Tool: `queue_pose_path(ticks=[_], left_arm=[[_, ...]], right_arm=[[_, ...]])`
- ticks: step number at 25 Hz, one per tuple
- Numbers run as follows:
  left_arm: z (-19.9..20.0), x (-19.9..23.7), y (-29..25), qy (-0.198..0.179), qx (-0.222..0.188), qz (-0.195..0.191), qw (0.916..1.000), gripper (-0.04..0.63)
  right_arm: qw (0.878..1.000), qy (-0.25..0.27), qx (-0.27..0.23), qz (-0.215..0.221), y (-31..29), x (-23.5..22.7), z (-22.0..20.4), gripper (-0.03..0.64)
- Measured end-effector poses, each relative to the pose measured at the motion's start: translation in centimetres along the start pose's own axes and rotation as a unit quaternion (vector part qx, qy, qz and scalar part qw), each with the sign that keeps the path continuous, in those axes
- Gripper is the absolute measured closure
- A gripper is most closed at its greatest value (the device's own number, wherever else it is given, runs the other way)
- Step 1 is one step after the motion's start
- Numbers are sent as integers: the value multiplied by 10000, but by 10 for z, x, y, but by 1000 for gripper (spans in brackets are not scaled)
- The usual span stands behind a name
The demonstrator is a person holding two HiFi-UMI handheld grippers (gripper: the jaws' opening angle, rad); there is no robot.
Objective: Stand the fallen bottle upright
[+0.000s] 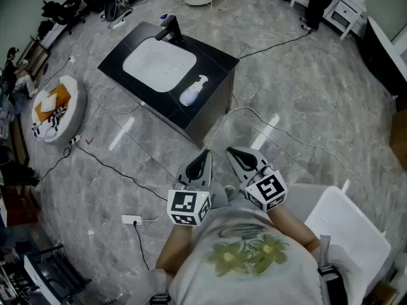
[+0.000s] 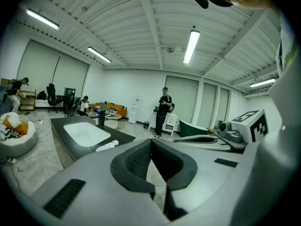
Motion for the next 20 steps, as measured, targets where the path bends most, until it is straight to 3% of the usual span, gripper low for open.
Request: queue_pose_path(ticks=[13, 20], left_arm=[[3, 27, -47, 66, 251, -113, 9996, 577], [30, 64, -99, 77, 180, -109, 9997, 577]], right_arm=[[9998, -221, 5, 23, -25, -38, 1, 574], [9998, -140, 128, 79, -67, -77, 16, 574]])
Point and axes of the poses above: the fingertips, and each gripper's own axes: y backward along the fingers, x to its left, z out of its top, the point moved 9 cm from there along y, backward along the fingers, and after that the axes turned 8 degrees about -z, right-handed, at the moved point
